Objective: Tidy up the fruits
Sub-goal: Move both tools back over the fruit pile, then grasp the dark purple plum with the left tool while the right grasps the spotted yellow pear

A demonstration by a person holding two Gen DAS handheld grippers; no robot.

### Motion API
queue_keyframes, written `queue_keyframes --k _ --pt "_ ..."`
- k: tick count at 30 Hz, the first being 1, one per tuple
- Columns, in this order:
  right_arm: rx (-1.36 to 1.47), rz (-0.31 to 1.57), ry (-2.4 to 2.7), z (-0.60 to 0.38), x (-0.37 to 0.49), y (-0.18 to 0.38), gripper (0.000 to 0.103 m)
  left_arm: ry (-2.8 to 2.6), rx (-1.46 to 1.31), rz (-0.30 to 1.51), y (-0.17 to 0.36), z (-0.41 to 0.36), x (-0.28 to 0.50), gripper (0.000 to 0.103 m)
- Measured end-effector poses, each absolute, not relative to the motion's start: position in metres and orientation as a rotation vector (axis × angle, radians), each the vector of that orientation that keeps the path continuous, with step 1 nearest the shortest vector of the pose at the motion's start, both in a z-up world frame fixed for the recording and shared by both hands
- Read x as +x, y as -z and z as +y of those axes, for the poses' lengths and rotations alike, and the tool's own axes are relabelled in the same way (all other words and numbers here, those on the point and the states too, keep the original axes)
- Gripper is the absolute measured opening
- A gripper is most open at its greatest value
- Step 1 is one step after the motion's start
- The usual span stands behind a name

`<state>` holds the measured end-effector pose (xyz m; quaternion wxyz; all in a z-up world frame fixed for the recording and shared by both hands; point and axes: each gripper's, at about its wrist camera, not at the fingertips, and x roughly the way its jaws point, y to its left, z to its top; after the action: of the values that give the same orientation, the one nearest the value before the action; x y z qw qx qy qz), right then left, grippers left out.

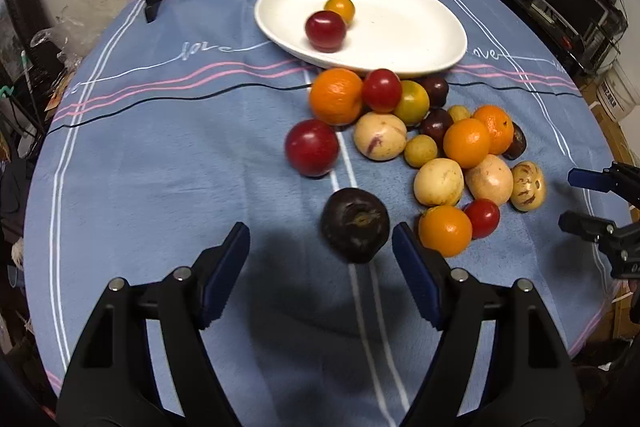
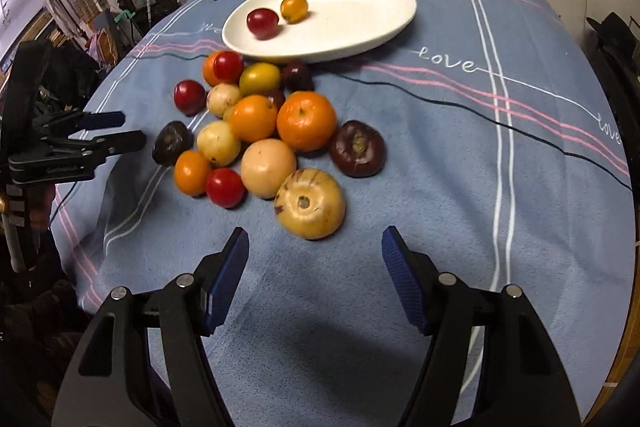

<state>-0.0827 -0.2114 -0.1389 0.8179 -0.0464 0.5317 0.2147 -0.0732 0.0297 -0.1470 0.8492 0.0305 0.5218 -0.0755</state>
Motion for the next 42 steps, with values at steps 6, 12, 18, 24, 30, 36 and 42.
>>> queue_keyframes --k 6,12,18,24,30,36,42 --pt "-0.132 1.14 -0.443 -0.204 -0.077 0.151 0.069 0.157 0.098 1.124 0.172 0.018 -0.06 0.075" --pt "-0.14 1.147 -0.442 -0.201 -0.063 0.157 0.069 0.163 0.104 1.147 0.187 0.016 -0.051 0.075" --pt "-0.183 1.176 -0.466 -0.188 -0.053 0.167 0.068 0.188 0.092 1.141 0.186 0.016 -0.051 0.06" --pt "-0.153 1.206 -0.476 -0.192 -0.05 0.166 0.045 0.175 0.063 1.154 0.181 0.019 -0.05 0.046" --pt "-0.105 1.191 -0.475 -0.2 -0.054 0.158 0.045 0.172 0.067 1.134 0.169 0.019 -0.055 0.046" --pt "-0.071 1.189 -0.469 -0.203 -0.061 0.158 0.045 0.176 0.071 1.114 0.155 0.015 -0.062 0.046" --pt "-0.023 1.161 -0.479 -0.205 -0.061 0.143 0.045 0.173 0.062 1.077 0.129 0.009 -0.062 0.046"
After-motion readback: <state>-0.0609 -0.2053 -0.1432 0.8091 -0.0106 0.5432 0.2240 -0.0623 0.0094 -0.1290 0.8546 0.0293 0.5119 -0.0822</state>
